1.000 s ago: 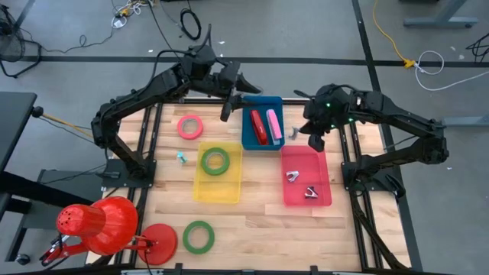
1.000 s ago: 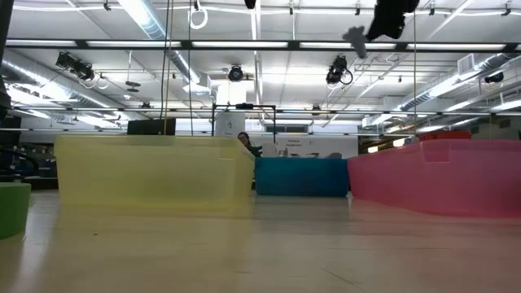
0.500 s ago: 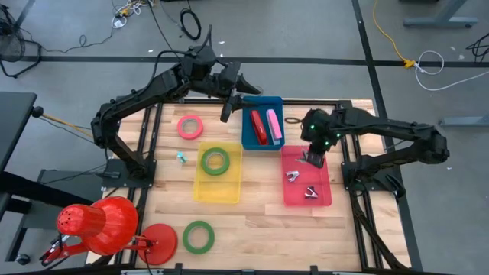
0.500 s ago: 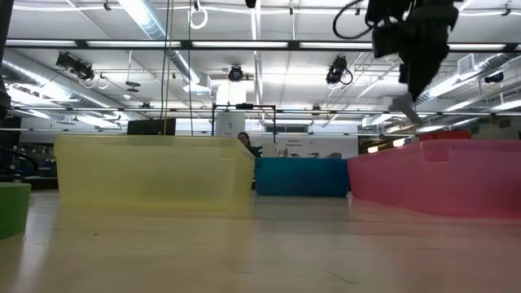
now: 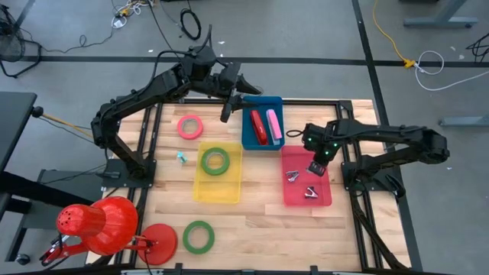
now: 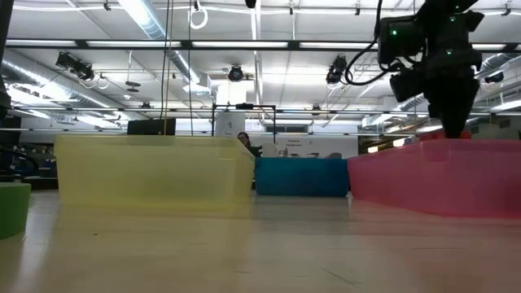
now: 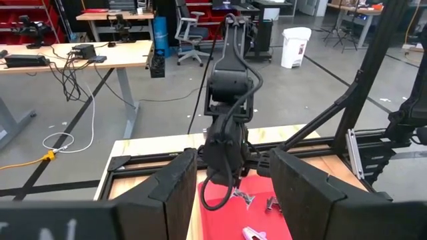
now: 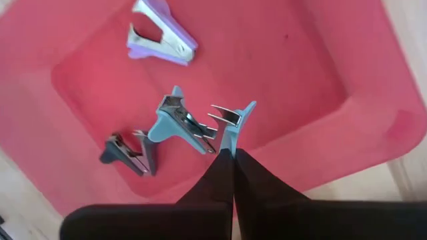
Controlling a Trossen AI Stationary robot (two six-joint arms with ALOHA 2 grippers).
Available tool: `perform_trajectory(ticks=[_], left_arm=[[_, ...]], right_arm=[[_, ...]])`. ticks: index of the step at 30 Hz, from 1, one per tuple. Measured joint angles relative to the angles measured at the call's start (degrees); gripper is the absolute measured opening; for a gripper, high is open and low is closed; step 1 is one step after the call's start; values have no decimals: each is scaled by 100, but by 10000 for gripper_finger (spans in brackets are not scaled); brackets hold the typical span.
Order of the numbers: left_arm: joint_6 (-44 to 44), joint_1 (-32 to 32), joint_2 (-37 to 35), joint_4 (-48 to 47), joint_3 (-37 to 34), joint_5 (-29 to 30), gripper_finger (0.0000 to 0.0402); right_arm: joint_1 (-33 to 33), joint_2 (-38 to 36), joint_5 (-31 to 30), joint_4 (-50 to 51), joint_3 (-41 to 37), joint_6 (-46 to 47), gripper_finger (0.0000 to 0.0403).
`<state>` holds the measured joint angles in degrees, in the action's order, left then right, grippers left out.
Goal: Pick and place Stapler, Stapler remover, tape
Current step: Put the top light blue staple remover into the red bin, then put the pink tape into the yellow bin
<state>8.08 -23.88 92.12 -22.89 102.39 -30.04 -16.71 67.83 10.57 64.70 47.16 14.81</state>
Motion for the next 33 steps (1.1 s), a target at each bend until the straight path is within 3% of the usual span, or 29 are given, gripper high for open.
perform_trajectory(ticks=[5,18,26,33], left_arm=[[0,0,0,-1,0,0,193],[0,0,0,-33,0,40,193],[9,-51,-173,-841,2,289,193],[72,-81,-247,-1573,7,647,193]], right_arm=[[0,0,84,-18,-228,28,15],[0,-11,89,-593,-115,144,145],[0,-13,46,-656,839,-146,146],[0,-13,97,-1506,1738,-763,130]])
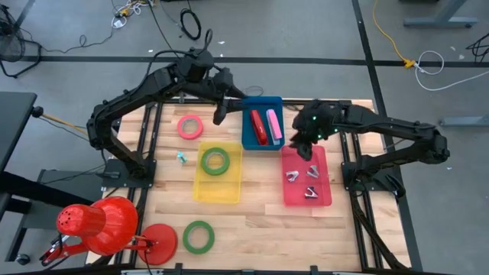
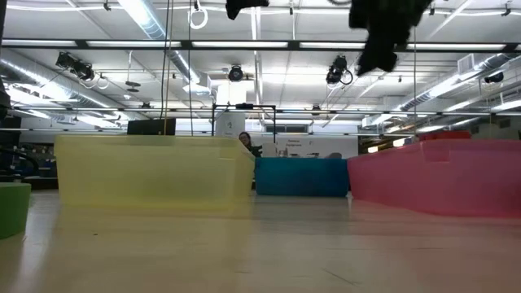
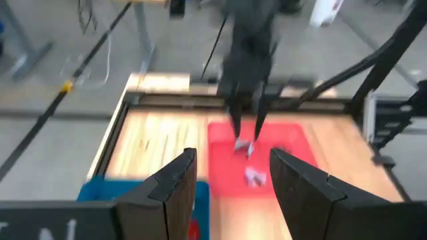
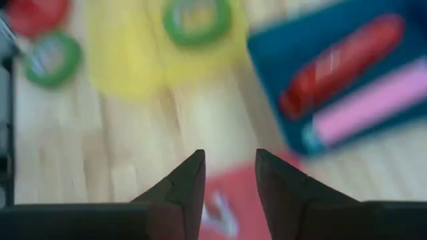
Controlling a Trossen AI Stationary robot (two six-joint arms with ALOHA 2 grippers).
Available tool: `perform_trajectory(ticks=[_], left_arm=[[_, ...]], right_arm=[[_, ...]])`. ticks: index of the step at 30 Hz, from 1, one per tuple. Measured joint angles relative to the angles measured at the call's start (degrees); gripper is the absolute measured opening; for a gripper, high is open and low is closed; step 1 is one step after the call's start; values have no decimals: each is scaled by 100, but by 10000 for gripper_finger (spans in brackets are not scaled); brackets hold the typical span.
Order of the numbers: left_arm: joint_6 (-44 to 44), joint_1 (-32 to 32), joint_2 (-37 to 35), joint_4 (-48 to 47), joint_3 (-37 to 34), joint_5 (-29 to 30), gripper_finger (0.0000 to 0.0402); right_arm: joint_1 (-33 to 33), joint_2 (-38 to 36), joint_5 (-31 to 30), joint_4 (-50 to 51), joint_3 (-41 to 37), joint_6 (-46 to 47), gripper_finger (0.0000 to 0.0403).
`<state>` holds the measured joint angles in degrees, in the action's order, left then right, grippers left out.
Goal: Pick and place Stapler, Stapler remover, tape
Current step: Put the pink tape into the yellow bin
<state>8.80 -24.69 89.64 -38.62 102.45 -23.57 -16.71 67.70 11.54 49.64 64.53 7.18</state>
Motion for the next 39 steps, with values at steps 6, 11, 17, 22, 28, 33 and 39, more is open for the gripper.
perform_trajectory(ticks=[6,11,17,22,28,33,39], left_arm=[[-28,-1,11,-999,0,1020,193],[-72,-2,13,-1655,0,2006,193],[-86,-59,50,-2250,-52,2269,193],[-438,-231,72,-2387,-491,2245,193],[-883,-579,77,-2304,-1345,2214,193],[-1130,-912,77,-2013,-1919,2047,193],[-1847,-1256,77,-1500,-2587,2260,193]], right_arm=[[0,-2,-3,-1059,481,-63,122],[0,-2,-1,-1955,590,-63,121],[0,-2,-3,-2316,590,-66,121],[0,-2,-3,-2315,590,-66,121],[0,0,-3,-2302,590,-33,121],[0,-2,-5,-2301,590,-18,121],[0,-1,-9,-2301,590,-18,121]])
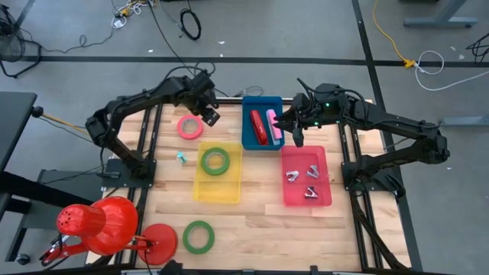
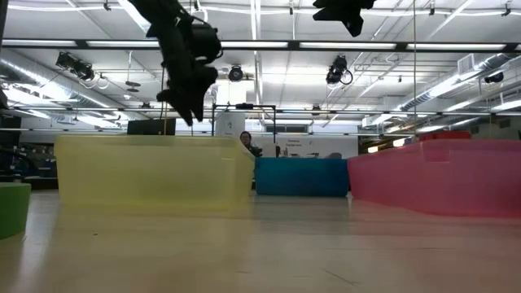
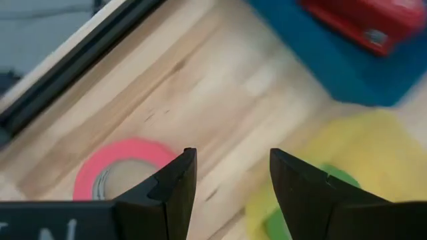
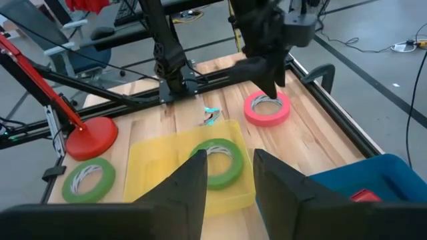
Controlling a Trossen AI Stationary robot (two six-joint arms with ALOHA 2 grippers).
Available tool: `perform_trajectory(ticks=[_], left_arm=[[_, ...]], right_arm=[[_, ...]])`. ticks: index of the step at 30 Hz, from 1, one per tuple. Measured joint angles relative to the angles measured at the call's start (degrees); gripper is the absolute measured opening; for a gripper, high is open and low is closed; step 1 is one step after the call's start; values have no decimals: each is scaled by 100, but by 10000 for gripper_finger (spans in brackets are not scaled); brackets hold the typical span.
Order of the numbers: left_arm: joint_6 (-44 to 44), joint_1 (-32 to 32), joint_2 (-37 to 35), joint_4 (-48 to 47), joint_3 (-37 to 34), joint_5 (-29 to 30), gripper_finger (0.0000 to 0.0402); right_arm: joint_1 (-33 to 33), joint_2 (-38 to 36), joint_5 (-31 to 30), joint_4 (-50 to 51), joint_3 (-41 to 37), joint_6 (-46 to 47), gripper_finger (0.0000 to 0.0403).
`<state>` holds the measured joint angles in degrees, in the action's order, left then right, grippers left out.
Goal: Pick and place Stapler, Stapler remover, tape
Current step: Put the pink tape into the yellow bin
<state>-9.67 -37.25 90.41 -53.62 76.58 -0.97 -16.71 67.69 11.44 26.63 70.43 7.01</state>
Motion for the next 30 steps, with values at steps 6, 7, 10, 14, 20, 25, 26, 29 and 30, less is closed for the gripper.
perform_trajectory(ticks=[6,7,10,14,20,25,26,29,30], left_arm=[[-598,-311,0,311,-533,99,194],[-628,-345,0,372,-613,98,196],[-649,-389,0,557,-857,99,213],[-654,-383,0,707,-1091,150,249],[-489,-379,2,906,-1513,302,302],[-136,-379,7,1021,-1747,349,314],[-134,-379,7,1045,-1774,371,314],[-131,-379,7,1160,-1835,437,311],[-134,-379,13,1227,-1869,439,309]], right_arm=[[0,1,0,2,0,0,121],[0,1,-1,2,0,1,121],[0,6,-2,1,0,28,121],[0,7,-4,0,-2,46,121],[-1,7,-373,2,-2,45,121],[-2,7,-479,2,-2,44,121],[-2,9,-477,2,-3,45,121],[-2,10,-476,2,-4,44,121],[-2,10,-474,2,-4,44,121]])
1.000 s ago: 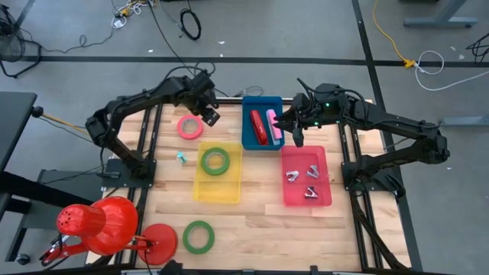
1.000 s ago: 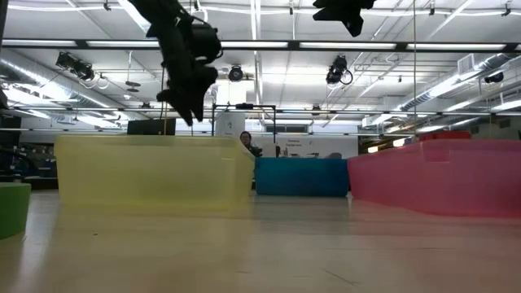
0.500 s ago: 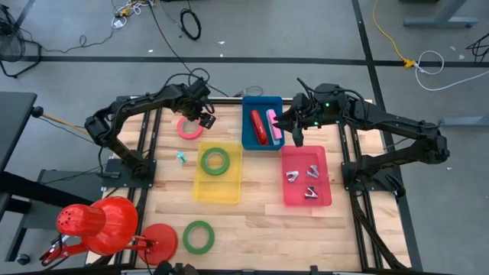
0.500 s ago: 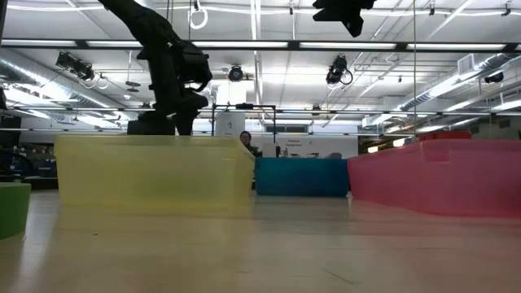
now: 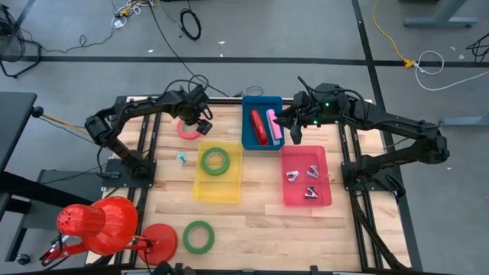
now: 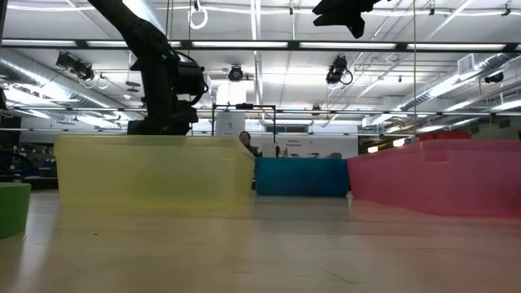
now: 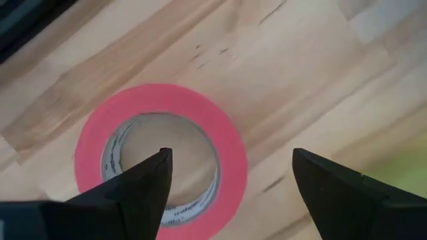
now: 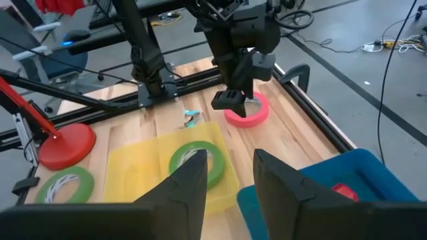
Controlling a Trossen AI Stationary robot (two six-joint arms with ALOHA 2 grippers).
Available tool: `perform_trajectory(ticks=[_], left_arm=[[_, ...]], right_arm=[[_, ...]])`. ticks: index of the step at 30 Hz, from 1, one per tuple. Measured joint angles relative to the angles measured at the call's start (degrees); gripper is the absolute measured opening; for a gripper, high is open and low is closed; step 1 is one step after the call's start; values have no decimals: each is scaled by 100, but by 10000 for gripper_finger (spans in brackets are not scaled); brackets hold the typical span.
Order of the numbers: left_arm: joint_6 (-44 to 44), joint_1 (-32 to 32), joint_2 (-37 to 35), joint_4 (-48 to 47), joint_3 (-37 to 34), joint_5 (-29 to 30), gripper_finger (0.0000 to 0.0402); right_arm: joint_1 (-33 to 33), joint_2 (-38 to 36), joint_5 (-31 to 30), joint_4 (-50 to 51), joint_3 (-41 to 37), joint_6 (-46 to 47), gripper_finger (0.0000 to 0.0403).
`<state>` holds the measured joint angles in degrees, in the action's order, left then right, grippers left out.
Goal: Pick and place Stapler, Stapler remover, tape
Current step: Put the pink tape into the yellow bin
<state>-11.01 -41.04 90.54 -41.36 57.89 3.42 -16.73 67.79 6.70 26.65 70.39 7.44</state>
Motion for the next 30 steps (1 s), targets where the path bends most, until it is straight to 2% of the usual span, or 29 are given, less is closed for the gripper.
perform_trajectory(ticks=[11,24,30], left_arm=[[-181,42,172,311,-401,158,307],[-113,271,783,366,-377,114,305],[-107,260,803,365,-325,115,275]], right_arm=[[0,2,-36,6,-2,9,121],[0,2,-163,8,-2,22,121],[0,2,-175,4,-2,109,121]])
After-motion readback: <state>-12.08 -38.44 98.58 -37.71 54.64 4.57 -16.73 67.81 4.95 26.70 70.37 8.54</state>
